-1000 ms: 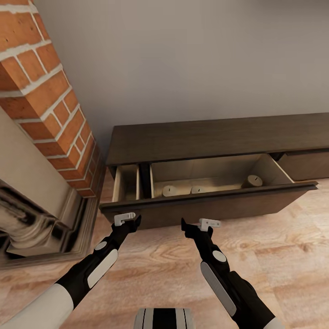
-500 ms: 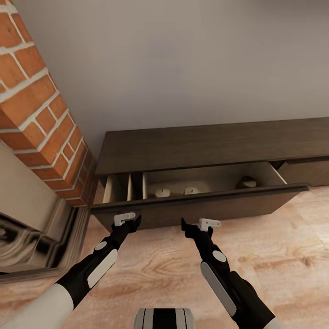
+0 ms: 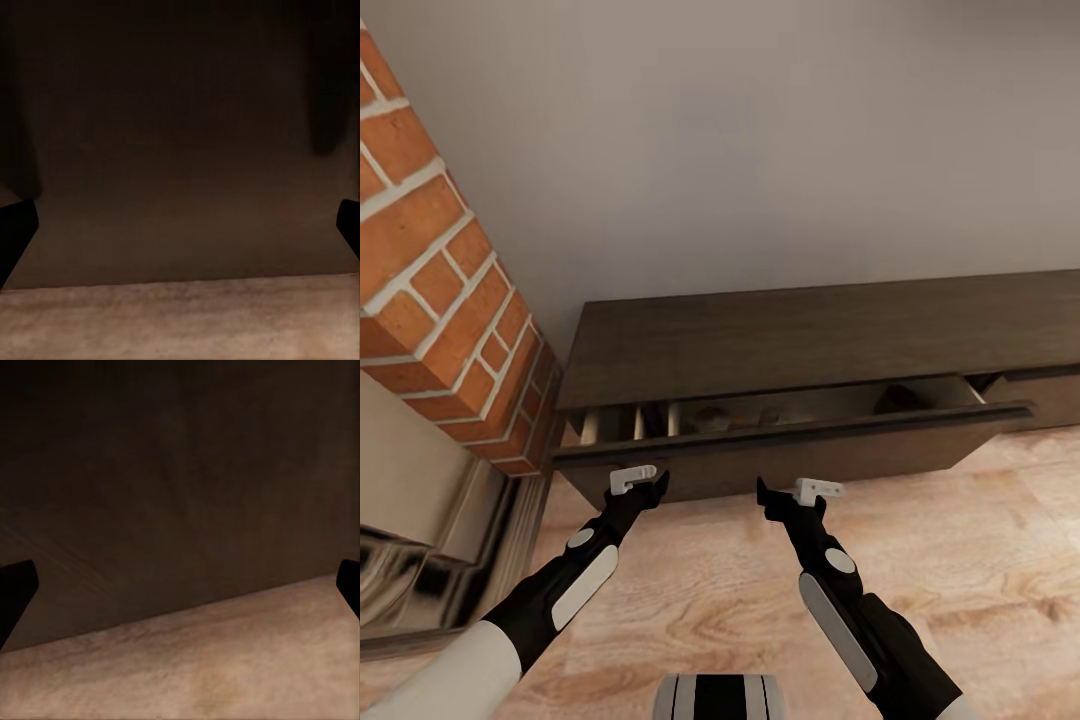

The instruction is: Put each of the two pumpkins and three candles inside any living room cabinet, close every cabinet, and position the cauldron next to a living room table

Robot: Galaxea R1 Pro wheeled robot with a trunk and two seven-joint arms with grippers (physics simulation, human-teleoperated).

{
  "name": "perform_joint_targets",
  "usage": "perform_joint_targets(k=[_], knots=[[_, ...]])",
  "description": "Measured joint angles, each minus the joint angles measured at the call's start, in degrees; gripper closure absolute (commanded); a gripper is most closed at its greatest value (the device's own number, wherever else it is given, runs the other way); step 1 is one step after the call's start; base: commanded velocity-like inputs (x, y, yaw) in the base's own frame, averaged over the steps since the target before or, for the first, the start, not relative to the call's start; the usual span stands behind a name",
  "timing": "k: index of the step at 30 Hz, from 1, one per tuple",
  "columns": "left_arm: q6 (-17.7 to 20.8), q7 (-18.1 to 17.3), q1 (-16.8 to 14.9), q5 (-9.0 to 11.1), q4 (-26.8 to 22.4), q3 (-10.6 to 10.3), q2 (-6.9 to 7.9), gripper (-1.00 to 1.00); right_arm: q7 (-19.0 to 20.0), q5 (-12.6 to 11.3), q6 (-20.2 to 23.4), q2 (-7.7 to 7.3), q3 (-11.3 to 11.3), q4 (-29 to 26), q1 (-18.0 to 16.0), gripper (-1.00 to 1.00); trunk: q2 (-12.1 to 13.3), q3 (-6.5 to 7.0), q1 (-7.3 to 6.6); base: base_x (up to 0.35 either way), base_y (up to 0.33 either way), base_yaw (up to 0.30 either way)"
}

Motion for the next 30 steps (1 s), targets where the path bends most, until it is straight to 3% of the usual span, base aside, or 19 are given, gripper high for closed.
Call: perform_joint_targets(k=[17, 30], knots=[[0.01, -0.03, 0.0, -0.02, -0.06, 0.0, 0.07, -1.0, 0.0, -0.06, 0.0, 0.0, 0.0, 0.0, 0.0, -1.0, 0.0, 0.0, 0.0, 0.166, 0.0, 0.0], [0.02, -0.06, 0.0, -0.09, -0.1, 0.06, 0.08, -1.0, 0.0, -0.06, 0.0, 0.0, 0.0, 0.0, 0.0, -1.0, 0.0, 0.0, 0.01, 0.066, 0.0, 0.0]])
